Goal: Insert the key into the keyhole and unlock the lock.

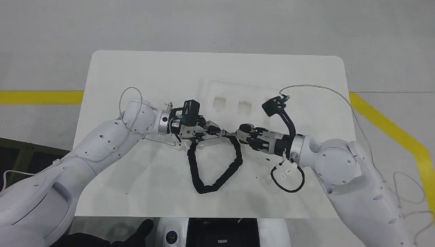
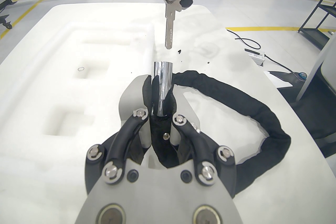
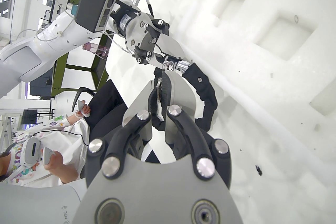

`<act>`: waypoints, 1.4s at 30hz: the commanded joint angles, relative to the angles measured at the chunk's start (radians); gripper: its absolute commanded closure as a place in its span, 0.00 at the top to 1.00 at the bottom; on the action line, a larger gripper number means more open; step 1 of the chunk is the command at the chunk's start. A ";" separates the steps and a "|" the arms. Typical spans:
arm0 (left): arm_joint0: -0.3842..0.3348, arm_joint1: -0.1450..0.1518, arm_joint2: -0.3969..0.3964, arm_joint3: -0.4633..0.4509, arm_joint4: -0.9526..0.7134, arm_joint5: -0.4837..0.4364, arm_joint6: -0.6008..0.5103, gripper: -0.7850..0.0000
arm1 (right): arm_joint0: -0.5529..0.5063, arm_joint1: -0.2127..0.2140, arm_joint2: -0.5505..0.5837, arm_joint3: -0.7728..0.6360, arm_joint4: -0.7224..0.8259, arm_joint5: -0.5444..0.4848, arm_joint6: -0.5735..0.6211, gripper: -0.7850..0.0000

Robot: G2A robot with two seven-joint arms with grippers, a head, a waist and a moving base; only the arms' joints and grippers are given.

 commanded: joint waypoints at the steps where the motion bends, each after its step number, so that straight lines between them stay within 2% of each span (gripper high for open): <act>1: 0.000 0.000 0.000 0.000 0.000 0.000 0.000 0.00 | 0.006 -0.001 -0.006 0.009 0.009 0.007 0.002 0.00; 18: 0.000 0.000 0.000 0.000 0.000 0.000 0.000 0.00 | 0.053 -0.010 -0.043 0.064 0.037 0.026 -0.020 0.00; 42: 0.000 0.000 0.000 0.000 0.000 0.000 0.000 0.00 | 0.058 -0.013 -0.051 0.084 0.057 0.038 -0.042 0.00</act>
